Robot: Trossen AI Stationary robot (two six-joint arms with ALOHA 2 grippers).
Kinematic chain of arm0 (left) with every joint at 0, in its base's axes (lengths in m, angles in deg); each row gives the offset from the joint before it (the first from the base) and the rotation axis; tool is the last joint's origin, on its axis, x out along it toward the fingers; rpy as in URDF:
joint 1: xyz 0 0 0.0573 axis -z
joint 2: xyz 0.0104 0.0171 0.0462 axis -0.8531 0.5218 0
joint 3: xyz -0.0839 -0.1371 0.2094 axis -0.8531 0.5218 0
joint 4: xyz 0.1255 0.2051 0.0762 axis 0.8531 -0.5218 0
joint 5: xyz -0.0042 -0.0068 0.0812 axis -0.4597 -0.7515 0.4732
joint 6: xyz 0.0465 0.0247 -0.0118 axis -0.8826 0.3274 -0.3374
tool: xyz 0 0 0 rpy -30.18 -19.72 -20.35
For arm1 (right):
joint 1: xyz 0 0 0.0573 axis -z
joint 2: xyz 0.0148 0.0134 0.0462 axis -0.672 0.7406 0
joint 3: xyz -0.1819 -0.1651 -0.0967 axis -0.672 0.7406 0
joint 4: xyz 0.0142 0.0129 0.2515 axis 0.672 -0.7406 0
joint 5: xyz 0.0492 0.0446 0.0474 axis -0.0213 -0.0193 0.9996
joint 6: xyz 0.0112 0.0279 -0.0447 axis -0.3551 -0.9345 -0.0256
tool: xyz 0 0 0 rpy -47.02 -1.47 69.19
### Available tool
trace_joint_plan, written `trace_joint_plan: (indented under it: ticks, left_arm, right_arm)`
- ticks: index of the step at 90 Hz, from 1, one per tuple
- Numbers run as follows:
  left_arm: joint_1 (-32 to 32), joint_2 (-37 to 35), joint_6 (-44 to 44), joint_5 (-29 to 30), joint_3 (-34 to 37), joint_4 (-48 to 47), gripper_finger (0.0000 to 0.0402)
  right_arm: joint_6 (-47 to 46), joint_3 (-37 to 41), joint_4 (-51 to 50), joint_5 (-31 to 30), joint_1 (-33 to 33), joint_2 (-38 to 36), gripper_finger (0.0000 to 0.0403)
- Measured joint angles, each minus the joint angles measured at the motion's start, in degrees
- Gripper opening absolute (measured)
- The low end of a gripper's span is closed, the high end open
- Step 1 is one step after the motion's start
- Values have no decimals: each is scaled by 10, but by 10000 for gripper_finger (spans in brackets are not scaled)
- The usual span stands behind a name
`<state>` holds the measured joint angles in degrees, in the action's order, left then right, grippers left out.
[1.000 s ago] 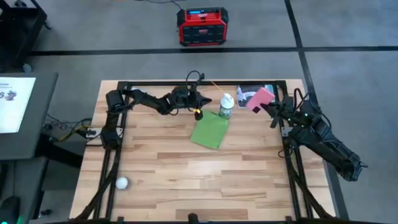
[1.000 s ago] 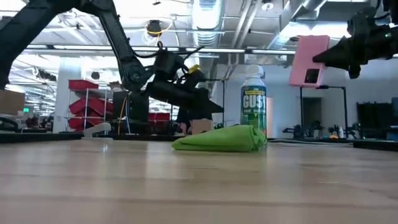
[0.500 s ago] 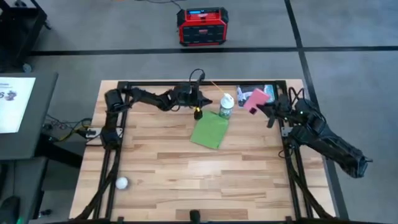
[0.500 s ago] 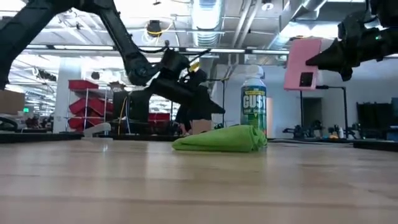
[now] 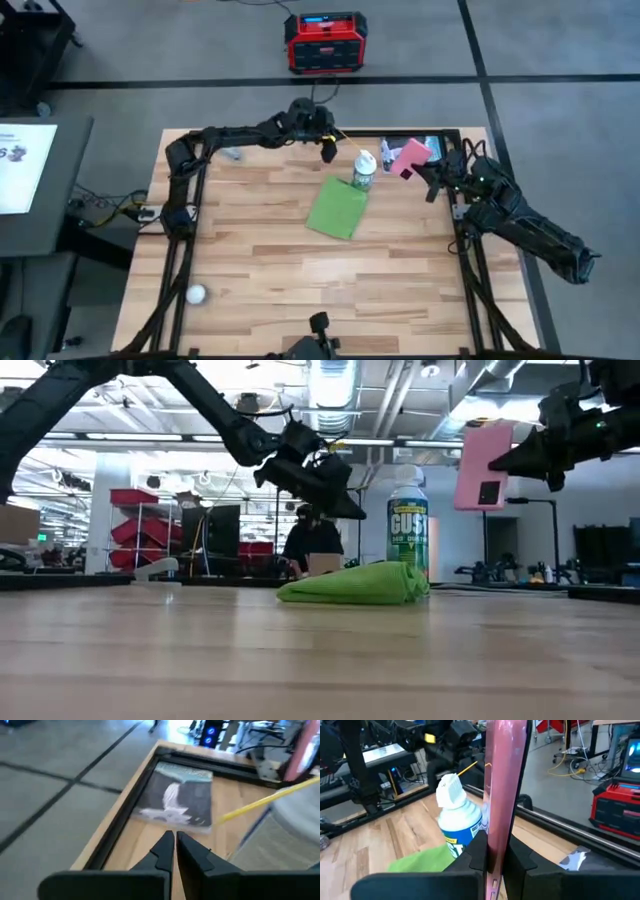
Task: Apply microfiber cloth
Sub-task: Spray the cellphone using the cleaning bottle
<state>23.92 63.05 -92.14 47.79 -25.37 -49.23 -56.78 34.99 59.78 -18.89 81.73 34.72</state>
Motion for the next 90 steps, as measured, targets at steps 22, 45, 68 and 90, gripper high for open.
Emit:
trace_joint_plan:
  ticks: [22,45,68,90]
  left_arm:
    - [-3,118,94,-98,-92,-62,0]
    - [18,163,63,-132,-233,-142,0]
    - [24,164,38,-132,-247,-157,0]
    - [39,165,-12,-188,-247,-227,0]
  right_arm:
    - [0,0,0,-3,0,0,14]
    - [7,0,-21,-5,0,-1,14]
    - [15,0,-24,-6,0,-2,14]
    - [16,0,-16,-7,2,-2,14]
